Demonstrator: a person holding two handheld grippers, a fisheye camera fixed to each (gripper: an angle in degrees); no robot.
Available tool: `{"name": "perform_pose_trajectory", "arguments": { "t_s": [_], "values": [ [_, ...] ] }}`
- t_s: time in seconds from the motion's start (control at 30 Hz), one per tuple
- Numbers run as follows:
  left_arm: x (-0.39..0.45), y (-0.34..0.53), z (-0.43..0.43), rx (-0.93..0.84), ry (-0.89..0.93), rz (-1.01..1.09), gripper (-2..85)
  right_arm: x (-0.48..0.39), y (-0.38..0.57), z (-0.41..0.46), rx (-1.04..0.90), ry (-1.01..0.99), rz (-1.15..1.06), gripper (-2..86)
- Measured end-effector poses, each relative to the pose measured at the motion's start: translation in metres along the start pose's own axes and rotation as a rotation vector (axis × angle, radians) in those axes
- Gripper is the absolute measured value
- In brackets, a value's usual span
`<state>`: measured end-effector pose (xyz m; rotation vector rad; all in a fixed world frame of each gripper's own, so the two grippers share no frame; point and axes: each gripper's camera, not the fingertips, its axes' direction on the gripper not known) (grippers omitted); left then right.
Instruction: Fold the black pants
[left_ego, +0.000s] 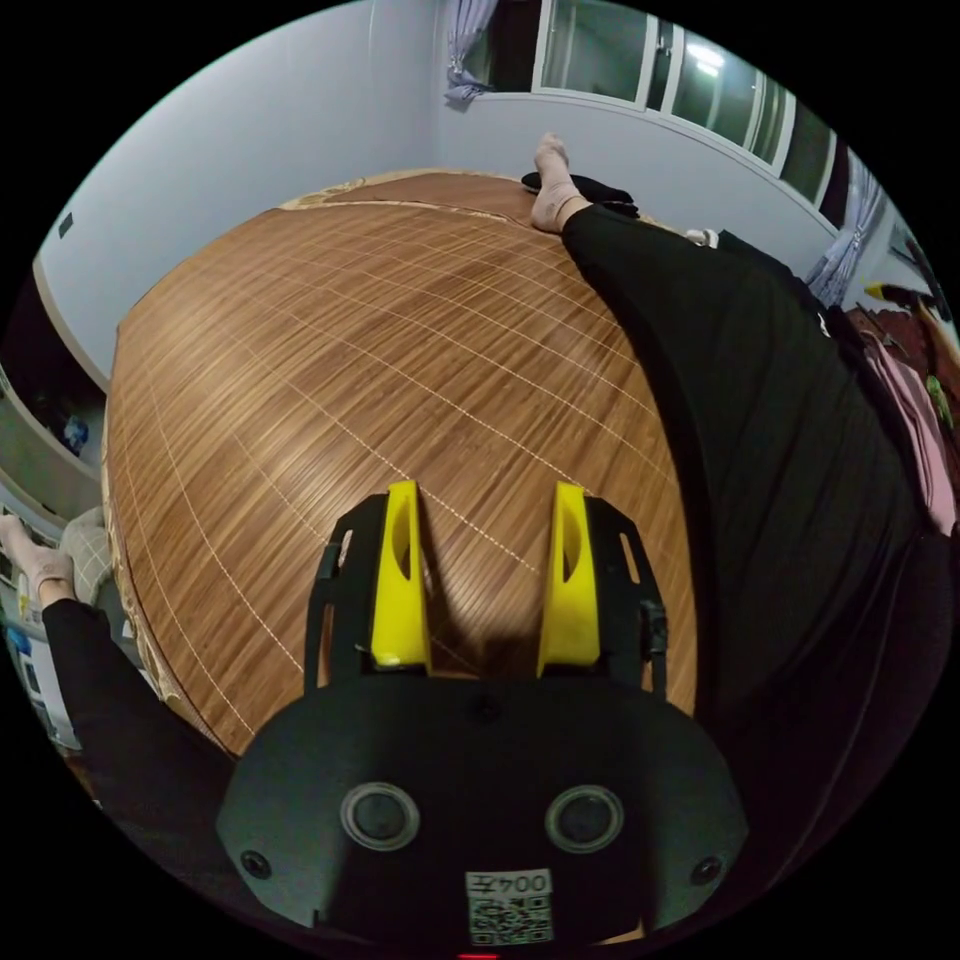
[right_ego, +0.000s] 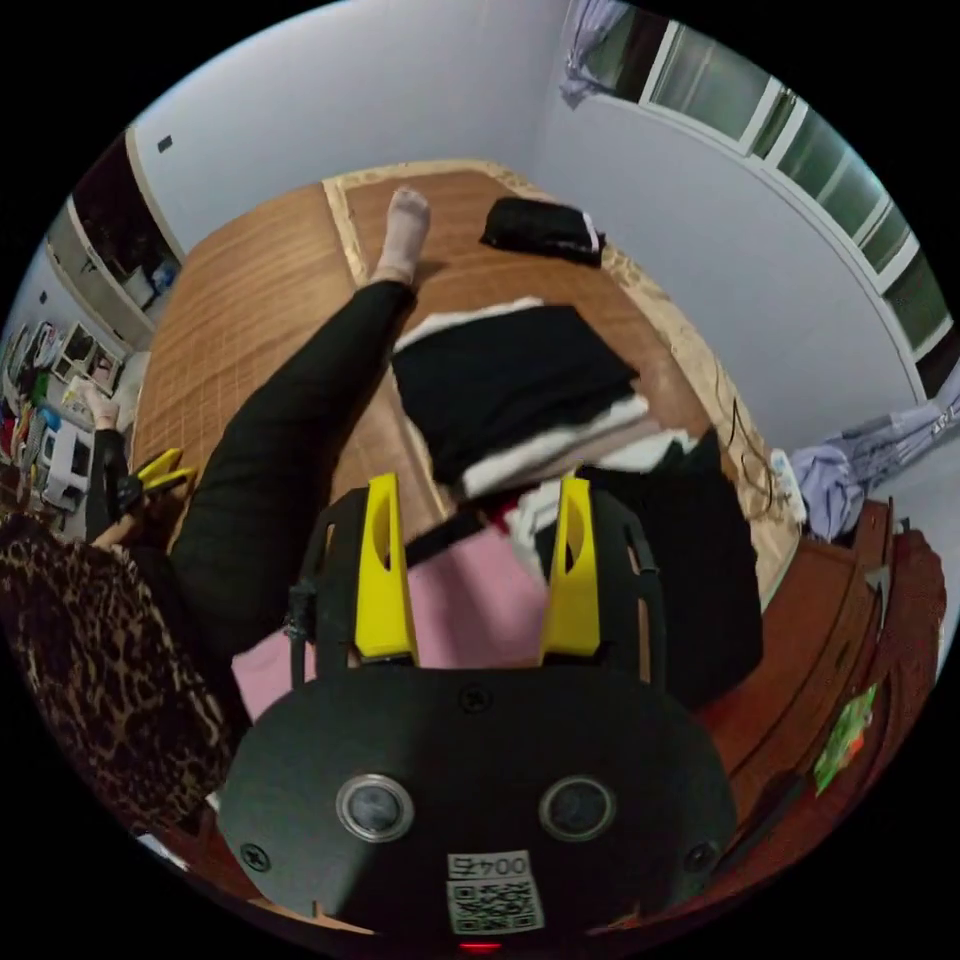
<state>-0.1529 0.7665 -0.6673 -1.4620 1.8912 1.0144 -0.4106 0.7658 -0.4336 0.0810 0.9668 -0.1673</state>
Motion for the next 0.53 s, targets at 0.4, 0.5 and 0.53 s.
{"name": "perform_pose_trajectory", "arguments": {
  "t_s": [0.4, 0.5, 0.53],
  "values": [
    [-0.06, -0.007, -0.051, 0.062, 0.195, -0.138, 18.0, -0.081, 0.061, 0.037, -0.055, 0.222, -0.005, 1.3],
    [-0.073, -0.006, -0.069, 0.108, 0.215, -0.172, 17.8, -0.094, 0.045, -0.006, 0.182, 0.002, -0.076, 0.3],
    [-0.077, -0.006, -0.076, 0.132, 0.216, -0.179, 17.8, -0.102, 0.034, -0.03, 0.292, -0.081, -0.112, 0.1]
  ]
}}
